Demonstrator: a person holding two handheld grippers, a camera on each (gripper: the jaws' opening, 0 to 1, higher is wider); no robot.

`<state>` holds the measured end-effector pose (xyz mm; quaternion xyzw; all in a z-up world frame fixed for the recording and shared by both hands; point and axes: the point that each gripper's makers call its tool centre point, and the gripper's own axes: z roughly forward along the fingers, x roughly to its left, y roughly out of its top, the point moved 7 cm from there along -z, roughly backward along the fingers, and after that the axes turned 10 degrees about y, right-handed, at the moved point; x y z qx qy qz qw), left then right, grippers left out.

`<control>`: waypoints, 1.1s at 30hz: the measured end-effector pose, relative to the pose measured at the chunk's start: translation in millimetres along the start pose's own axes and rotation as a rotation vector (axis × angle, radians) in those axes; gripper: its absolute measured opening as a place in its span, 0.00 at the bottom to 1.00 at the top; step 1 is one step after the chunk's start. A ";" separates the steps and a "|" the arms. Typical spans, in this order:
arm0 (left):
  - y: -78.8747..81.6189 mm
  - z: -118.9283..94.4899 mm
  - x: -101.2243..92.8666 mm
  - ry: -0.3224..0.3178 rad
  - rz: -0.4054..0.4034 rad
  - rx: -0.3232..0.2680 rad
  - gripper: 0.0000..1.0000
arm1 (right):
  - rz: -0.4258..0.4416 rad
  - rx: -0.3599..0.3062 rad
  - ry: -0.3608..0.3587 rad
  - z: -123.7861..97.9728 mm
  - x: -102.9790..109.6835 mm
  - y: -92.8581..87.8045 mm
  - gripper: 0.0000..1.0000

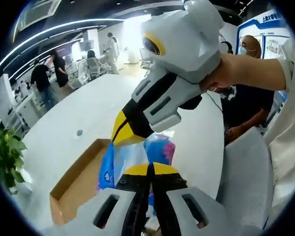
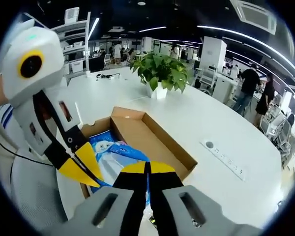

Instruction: Operate the shoe box by opening the lid, removing the specified soft item, and placing it in the target area until the item is outside and the box remains undamaged.

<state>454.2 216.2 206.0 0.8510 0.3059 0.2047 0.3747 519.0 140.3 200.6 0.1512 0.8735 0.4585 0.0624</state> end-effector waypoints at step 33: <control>81.5 80.6 -55.1 -0.151 0.128 -0.036 0.00 | 0.133 -0.005 -0.115 -93.8 -65.0 -57.4 0.00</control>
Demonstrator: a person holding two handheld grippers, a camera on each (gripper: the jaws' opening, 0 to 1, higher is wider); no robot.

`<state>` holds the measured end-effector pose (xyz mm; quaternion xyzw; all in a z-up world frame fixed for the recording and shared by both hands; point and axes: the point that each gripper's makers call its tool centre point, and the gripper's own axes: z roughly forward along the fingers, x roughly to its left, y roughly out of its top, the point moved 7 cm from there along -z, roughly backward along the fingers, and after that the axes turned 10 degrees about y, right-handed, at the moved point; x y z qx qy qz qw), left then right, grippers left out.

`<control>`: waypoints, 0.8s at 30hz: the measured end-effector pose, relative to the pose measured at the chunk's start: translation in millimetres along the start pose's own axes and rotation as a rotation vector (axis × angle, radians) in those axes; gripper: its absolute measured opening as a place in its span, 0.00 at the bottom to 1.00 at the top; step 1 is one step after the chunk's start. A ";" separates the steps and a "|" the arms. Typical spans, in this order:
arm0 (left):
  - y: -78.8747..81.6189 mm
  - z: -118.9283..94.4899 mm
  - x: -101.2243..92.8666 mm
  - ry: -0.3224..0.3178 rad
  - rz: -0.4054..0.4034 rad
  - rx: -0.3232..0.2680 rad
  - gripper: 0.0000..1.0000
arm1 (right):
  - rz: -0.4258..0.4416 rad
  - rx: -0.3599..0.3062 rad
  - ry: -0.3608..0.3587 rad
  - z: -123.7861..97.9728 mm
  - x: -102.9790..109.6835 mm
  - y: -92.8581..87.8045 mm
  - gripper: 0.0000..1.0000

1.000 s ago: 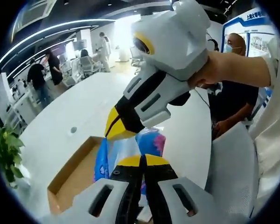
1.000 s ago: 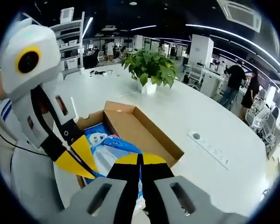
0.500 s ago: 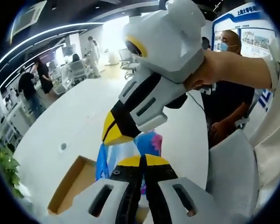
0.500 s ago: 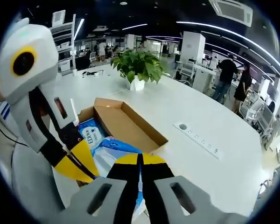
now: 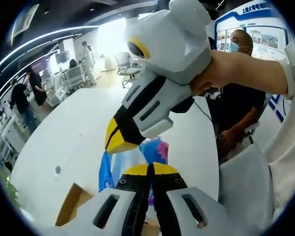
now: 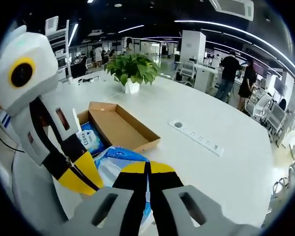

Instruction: Operate the shoe box by opening the lid, removing the specified soft item, and placing it in the target area until the item is outside and the box remains undamaged.

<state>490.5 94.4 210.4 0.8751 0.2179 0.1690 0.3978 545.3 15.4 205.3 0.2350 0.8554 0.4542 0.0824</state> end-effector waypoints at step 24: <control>18.6 69.9 -18.1 -0.081 0.007 -0.008 0.00 | 0.071 0.055 -0.028 -28.4 -46.4 -48.8 0.00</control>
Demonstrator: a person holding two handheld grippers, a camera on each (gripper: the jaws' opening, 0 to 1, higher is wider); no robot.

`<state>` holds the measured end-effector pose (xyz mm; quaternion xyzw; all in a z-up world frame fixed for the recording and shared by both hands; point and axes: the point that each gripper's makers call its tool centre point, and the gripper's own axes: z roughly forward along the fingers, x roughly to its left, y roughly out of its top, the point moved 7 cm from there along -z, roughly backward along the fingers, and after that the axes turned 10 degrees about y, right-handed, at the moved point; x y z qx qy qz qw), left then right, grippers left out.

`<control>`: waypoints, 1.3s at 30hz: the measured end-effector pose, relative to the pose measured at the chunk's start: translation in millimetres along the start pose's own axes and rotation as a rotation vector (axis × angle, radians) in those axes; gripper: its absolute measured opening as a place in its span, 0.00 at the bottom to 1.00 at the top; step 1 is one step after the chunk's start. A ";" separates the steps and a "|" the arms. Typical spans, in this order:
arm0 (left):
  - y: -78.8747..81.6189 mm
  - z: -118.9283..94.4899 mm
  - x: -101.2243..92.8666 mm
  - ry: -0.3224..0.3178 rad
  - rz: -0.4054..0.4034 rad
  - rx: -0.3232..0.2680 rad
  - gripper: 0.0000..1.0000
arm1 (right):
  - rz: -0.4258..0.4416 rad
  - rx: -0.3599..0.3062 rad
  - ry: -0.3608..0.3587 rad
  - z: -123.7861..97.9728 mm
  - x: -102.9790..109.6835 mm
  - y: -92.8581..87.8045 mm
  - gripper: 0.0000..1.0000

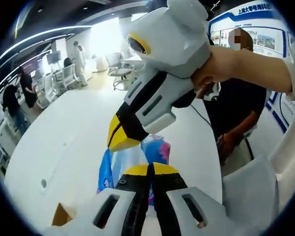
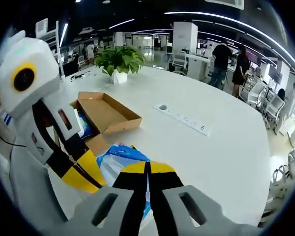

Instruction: Operate the shoe box by opening the lid, removing the specified soft item, and placing it in the target area until the item is outside and the box remains undamaged.

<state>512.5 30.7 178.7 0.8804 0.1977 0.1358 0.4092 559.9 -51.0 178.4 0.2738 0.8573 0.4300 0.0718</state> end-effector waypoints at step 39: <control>-7.7 115.7 -11.4 -0.084 -0.007 0.020 0.00 | 0.092 0.147 -0.024 -6.1 -71.9 -83.9 0.00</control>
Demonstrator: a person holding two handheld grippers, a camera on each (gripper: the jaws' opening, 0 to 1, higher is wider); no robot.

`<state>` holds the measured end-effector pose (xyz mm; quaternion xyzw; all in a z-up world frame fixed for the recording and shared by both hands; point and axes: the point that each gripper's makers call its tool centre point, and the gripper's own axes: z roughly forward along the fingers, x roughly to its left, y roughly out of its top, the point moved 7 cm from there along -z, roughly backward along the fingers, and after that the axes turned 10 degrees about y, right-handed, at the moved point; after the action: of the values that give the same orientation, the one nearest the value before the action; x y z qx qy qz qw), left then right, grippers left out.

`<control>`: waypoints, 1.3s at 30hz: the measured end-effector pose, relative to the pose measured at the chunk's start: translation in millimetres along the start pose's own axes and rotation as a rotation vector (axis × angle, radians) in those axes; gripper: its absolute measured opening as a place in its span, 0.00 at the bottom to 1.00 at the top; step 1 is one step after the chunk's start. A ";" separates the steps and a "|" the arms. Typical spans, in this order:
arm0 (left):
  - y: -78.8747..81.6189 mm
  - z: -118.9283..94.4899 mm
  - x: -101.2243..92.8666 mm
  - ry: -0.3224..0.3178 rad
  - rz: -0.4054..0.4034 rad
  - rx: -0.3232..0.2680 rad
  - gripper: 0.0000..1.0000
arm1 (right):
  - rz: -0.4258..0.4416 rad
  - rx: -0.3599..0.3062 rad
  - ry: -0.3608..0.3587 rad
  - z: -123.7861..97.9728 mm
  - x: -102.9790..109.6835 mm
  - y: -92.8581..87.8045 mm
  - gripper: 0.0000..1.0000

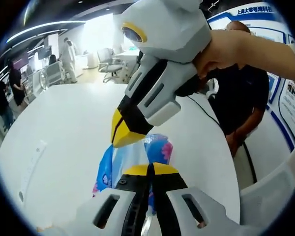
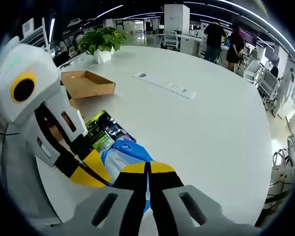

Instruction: Operate the shoe box by opening the lid, removing the specified soft item, and placing it in the target area until the item is outside and the box remains undamaged.

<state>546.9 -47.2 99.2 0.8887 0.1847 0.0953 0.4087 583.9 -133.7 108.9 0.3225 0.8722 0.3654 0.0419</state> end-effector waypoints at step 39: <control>-2.9 50.3 -6.1 -0.039 -0.026 0.010 0.00 | -0.014 0.057 -0.012 7.3 -32.3 -29.5 0.00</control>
<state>556.7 -82.7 64.3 0.8900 0.1885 0.0718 0.4090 596.0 -163.9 78.7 0.3195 0.8842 0.3382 0.0408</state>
